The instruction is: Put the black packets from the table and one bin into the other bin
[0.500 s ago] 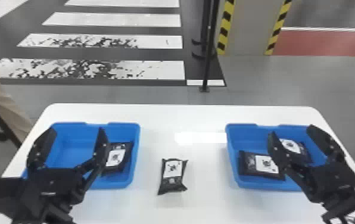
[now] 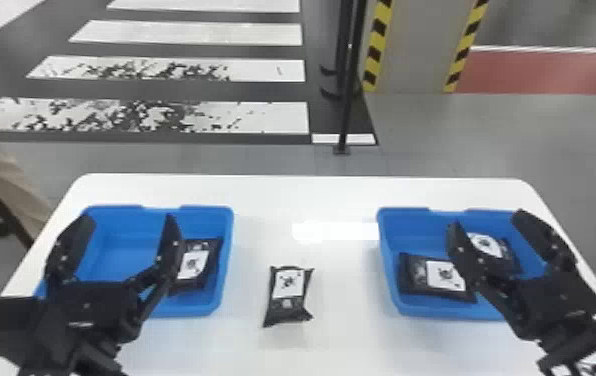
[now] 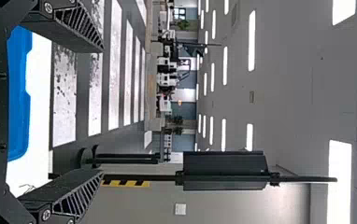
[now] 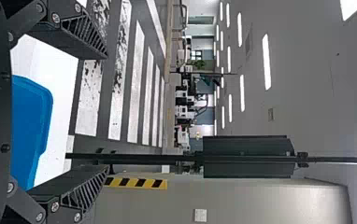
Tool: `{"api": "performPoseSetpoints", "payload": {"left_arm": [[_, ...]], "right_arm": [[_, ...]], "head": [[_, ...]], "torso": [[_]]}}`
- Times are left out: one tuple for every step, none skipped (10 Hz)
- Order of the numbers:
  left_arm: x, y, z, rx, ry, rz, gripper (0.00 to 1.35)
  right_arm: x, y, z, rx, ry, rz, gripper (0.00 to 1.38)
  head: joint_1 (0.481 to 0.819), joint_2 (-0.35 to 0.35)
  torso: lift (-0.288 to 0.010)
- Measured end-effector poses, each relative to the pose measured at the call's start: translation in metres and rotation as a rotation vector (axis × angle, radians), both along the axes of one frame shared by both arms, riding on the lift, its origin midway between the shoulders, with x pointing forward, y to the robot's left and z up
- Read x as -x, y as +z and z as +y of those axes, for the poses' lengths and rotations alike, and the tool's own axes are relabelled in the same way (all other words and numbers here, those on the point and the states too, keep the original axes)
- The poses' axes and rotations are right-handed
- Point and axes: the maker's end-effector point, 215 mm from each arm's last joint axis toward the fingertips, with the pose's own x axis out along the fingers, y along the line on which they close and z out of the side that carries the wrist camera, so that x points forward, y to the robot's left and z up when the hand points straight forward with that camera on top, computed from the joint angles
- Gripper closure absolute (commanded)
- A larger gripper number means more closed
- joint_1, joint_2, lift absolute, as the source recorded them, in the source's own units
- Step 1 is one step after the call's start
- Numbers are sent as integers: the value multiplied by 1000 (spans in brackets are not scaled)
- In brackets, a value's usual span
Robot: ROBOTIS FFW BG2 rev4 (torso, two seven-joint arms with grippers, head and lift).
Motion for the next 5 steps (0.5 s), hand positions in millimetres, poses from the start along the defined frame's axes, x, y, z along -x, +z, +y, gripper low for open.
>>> {"api": "performPoseSetpoints", "payload": {"left_arm": [[0,0,0,0,0,-1,108],[0,0,0,0,0,-1,108],[-1,1,0,0,0,-2,108],[-1,1,-1,0,-1,-1,108],[-2,0,-1,1,-2,0,108]], "right_arm": [[-1,0,2,-2,3,0,190],[-5,-2,13,-8,29,12,190],[-13,-9,34,-11,96,38,190],[-27,-27,64,-4,204,97,190],[-41,-44,88,25,280,162,190]], "head": [[695,-24],[695,-16],[695,13],[695,50],[695,81]], "torso": [[-110],[-110],[-110],[-110],[-110]]}}
